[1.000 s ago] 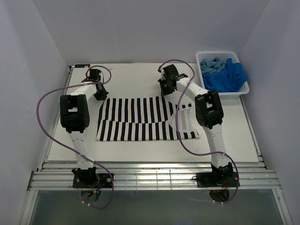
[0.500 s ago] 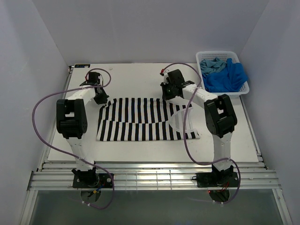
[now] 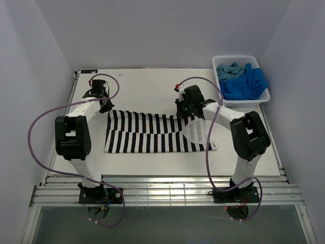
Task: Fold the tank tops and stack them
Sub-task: Fold the tank top
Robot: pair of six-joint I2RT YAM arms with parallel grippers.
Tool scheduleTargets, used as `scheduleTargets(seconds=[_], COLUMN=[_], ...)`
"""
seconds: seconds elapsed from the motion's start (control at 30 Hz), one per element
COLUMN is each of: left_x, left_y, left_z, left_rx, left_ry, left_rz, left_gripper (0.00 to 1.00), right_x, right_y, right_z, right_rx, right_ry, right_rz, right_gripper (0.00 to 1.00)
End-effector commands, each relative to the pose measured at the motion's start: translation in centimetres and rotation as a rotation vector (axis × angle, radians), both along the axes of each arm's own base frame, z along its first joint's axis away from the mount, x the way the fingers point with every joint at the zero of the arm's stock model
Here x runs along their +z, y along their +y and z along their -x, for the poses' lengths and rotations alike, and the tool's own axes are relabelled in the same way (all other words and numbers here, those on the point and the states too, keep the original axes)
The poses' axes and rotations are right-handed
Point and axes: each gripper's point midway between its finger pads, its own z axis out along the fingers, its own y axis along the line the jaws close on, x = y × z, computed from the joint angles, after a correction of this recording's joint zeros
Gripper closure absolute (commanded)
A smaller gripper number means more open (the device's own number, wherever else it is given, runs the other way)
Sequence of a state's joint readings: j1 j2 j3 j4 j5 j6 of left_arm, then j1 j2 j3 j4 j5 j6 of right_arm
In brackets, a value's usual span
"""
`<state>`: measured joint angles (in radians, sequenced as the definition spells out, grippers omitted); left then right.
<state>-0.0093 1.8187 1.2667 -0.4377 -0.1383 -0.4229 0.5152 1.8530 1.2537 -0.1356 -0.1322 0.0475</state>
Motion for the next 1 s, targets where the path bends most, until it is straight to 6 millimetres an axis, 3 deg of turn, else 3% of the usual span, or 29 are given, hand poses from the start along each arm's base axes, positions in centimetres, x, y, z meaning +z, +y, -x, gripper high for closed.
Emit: scheduleTargets(seconds=[0.0,0.3,0.43,0.7,0.97], left_x=[4.1,3.8,5.2,3.3,2.7], left_y=[0.7,-0.4,-1.0,-0.8,0.1], left_z=[-1.8,-2.8,-3.3,0.4,2.1], left_rx=[-0.081,-0.214,-0.249,-0.17,-0.101], left_ry=[-0.135,-0.2,-0.297,-0.335,-0.323], left_rz=[-0.093,-0.101,-0.097,-0.06,-0.075], left_gripper=[1.0,1.0,1.0,1.0,1.0], right_x=[2.2,2.4,2.8,2.0,1.2], right_y=[0.0,-0.6,-0.8,-0.9,-1.0], right_z=[0.2,0.8,0.6,1.6,3.0], right_rx=[0.001,0.002,-0.003,0.011,0.037], right_ry=[-0.078,-0.094,-0.105,-0.078,-0.046], right_rz=[-0.027,-0.019,-0.011,-0.012,-0.027], right_gripper=[0.92,0.92,0.92,0.92,0.92])
